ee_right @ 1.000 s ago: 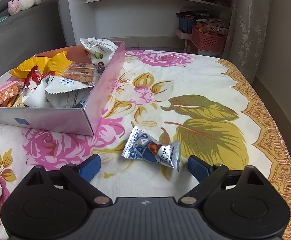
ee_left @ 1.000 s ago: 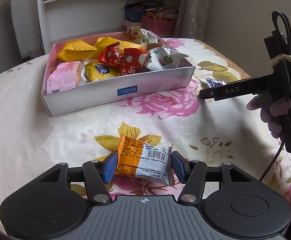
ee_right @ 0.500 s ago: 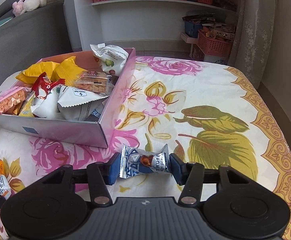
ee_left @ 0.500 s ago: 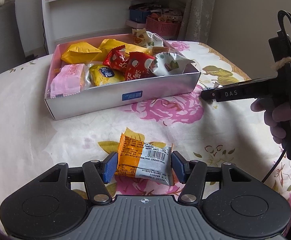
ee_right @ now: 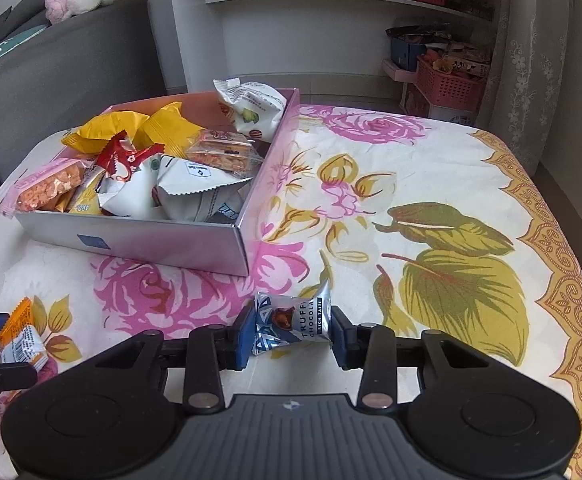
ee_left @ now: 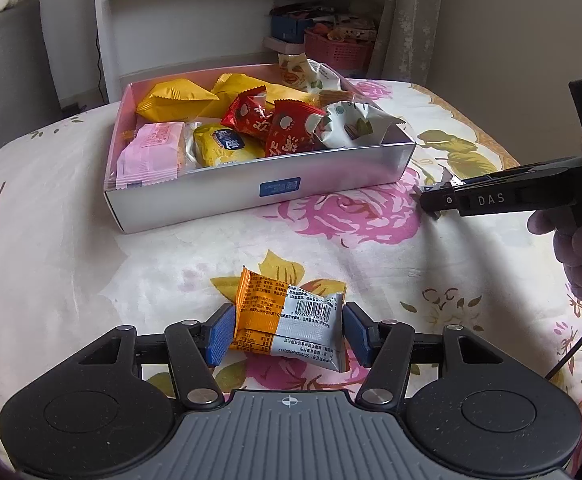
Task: Organize snacks
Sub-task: 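Carry the orange packet and blue candy over the box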
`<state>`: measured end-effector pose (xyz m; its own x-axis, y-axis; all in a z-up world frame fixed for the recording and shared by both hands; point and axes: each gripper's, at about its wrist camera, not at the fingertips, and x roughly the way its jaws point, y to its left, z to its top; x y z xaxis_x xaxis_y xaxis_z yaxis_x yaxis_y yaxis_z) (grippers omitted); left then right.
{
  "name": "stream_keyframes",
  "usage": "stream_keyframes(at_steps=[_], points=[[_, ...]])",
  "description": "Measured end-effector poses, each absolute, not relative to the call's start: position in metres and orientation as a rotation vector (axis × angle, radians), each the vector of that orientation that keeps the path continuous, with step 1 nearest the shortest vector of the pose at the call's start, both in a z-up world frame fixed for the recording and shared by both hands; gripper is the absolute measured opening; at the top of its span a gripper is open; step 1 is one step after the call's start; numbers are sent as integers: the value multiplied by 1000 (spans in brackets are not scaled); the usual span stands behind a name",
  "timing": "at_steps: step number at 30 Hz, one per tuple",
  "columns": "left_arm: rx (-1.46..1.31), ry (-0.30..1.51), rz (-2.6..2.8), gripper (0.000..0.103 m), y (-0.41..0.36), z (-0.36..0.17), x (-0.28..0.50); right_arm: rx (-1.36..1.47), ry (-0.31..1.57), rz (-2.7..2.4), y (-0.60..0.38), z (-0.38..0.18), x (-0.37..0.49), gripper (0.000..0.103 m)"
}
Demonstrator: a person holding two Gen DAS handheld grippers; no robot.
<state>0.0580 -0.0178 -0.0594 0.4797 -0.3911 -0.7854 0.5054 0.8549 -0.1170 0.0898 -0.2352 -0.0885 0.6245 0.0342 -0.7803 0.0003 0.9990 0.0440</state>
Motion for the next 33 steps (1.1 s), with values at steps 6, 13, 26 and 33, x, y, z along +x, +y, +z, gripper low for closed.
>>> stream_keyframes(at_steps=[6, 13, 26, 33], points=[[131, 924, -538, 57, -16, -58, 59, 61, 945, 47, -227, -86, 85, 17], [125, 923, -529, 57, -14, -56, 59, 105, 963, 85, -223, -80, 83, 10], [113, 901, -534, 57, -15, -48, 58, 170, 908, 125, -227, -56, 77, 8], [109, 852, -543, 57, -20, -31, 60, 194, 878, 145, -221, -42, 77, 8]])
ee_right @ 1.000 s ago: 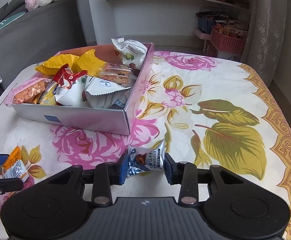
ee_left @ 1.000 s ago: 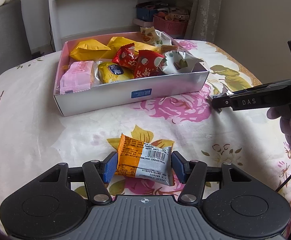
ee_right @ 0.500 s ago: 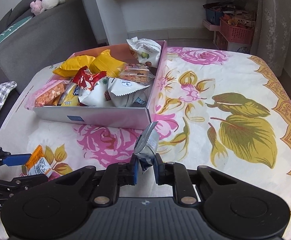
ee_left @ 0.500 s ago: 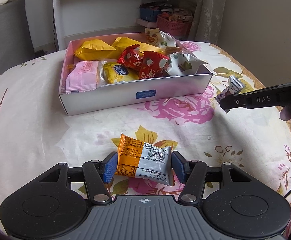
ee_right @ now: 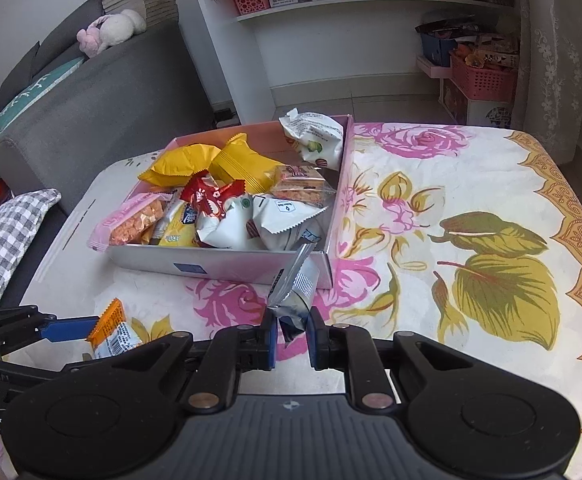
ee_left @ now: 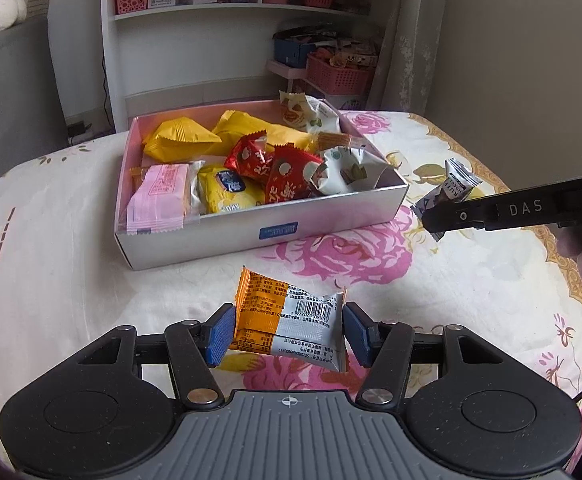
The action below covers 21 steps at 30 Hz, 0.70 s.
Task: Organize snacks
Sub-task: 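Carry the orange packet and blue candy over the box, then lower both held snacks into the box and open both grippers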
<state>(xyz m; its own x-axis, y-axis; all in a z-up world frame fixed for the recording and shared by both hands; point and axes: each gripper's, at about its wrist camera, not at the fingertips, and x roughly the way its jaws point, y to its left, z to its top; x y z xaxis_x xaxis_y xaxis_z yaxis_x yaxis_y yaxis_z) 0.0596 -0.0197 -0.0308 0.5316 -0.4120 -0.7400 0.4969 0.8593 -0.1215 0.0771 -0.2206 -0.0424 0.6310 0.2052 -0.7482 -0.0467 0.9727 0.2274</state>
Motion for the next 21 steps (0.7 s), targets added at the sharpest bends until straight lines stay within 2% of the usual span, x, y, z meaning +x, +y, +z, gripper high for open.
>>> stream_keyframes(at_steps=[13, 21], points=[[57, 756, -484, 57, -35, -2, 99, 270, 788, 128, -215, -14, 103, 8], [88, 756, -400, 58, -52, -14, 133, 284, 752, 101, -208, -15, 136, 8]])
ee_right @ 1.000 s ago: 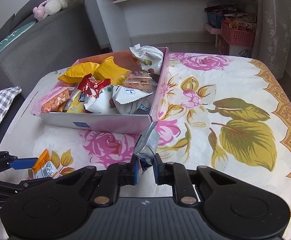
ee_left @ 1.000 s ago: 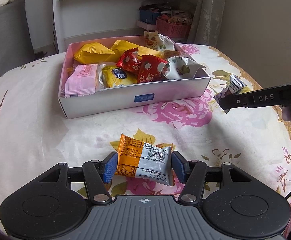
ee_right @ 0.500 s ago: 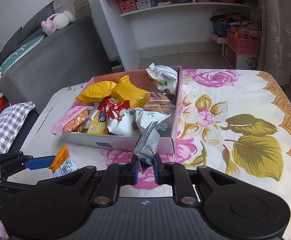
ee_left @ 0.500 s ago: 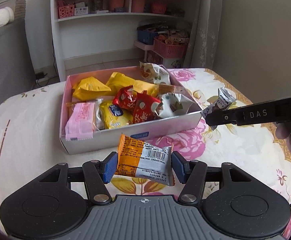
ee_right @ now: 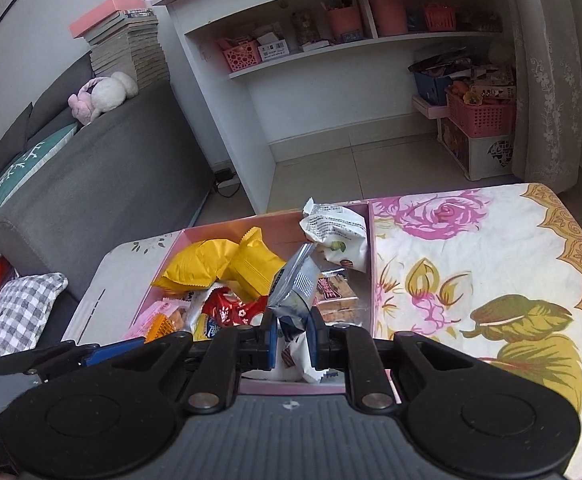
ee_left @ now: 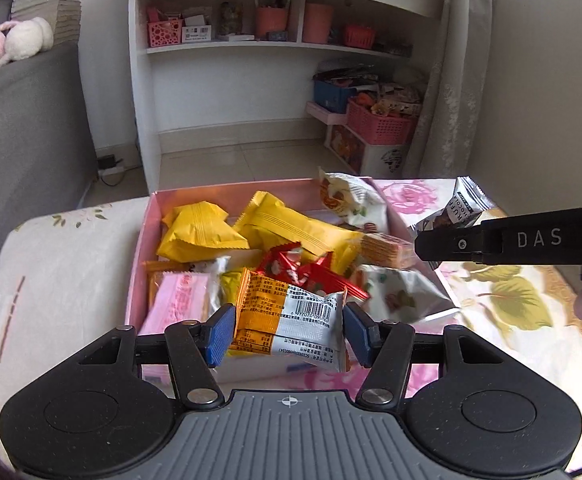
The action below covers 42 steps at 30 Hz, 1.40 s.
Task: Organize snacks
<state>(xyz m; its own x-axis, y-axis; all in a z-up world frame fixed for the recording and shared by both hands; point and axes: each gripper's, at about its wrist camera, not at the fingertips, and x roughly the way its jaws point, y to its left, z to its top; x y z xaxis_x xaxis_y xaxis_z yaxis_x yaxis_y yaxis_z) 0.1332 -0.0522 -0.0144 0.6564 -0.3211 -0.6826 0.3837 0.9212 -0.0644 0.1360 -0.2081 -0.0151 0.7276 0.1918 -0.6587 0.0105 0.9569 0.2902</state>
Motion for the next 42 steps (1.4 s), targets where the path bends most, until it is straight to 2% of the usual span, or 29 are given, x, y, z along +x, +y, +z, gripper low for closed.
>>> stream_keyframes(at_steps=[11, 13, 15, 16, 17, 18, 19, 21, 26, 30, 32, 35, 38, 42], points=[[142, 753, -348, 61, -65, -30, 153, 282, 781, 105, -197, -35, 162, 9], [147, 749, -349, 63, -65, -31, 154, 285, 784, 109, -195, -36, 163, 11], [155, 748, -345, 70, -65, -32, 154, 286, 781, 109, -193, -36, 164, 13], [164, 748, -344, 72, -65, -32, 153, 288, 781, 113, -193, -36, 163, 22], [174, 748, -345, 75, -65, -33, 152, 294, 781, 123, -193, -36, 163, 36], [182, 749, -346, 78, -65, -33, 152, 297, 775, 129, -193, -35, 161, 43], [190, 750, -348, 80, -64, -33, 150, 294, 769, 126, -192, -33, 160, 54], [194, 748, -351, 88, -63, -31, 148, 282, 750, 123, -192, -28, 157, 60], [150, 763, -350, 97, -58, -23, 141, 293, 718, 117, -198, -17, 148, 78], [121, 777, -320, 99, -55, -15, 131, 275, 701, 102, -205, -10, 136, 86], [116, 787, -297, 99, -53, -11, 125, 278, 698, 87, -210, -7, 130, 93], [117, 800, -259, 99, -50, -6, 116, 257, 693, 52, -215, -3, 119, 97], [131, 815, -225, 103, -48, -1, 105, 220, 687, 21, -219, 0, 107, 97], [150, 825, -188, 103, -44, 6, 86, 188, 735, -17, -218, 0, 94, 97]])
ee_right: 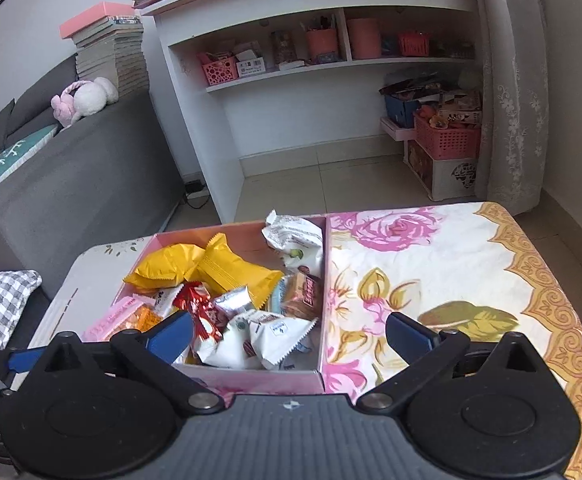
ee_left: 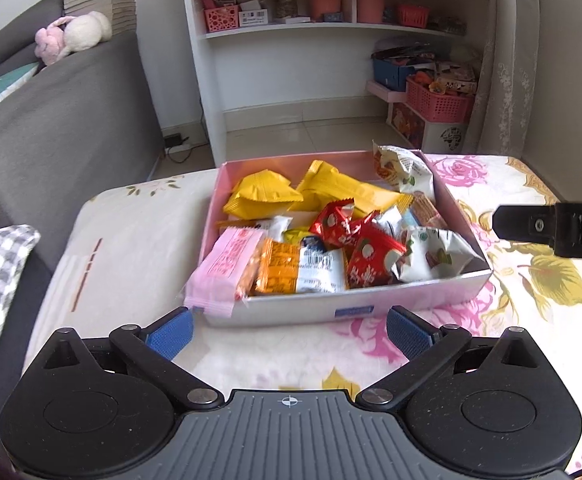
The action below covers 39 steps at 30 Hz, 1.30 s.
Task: Organize snacks
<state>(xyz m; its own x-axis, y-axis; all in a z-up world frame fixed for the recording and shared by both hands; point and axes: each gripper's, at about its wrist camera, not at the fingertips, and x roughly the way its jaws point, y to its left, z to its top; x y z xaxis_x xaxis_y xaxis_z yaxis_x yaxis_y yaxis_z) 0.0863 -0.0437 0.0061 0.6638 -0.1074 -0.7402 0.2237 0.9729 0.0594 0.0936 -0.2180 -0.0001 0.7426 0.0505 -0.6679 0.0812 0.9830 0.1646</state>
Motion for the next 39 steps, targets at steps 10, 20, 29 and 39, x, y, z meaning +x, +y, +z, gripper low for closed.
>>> stream_keyframes(at_steps=[10, 20, 29, 39], points=[[108, 818, -143, 103, -30, 25, 43, 110, 783, -47, -200, 1, 49, 97], [62, 821, -134, 103, -21, 28, 25, 102, 789, -73, -190, -2, 34, 97], [68, 814, -110, 103, -18, 27, 25, 110, 802, -77, -188, -5, 37, 97], [73, 811, -105, 103, -19, 27, 25, 104, 803, -75, -185, -6, 36, 97]])
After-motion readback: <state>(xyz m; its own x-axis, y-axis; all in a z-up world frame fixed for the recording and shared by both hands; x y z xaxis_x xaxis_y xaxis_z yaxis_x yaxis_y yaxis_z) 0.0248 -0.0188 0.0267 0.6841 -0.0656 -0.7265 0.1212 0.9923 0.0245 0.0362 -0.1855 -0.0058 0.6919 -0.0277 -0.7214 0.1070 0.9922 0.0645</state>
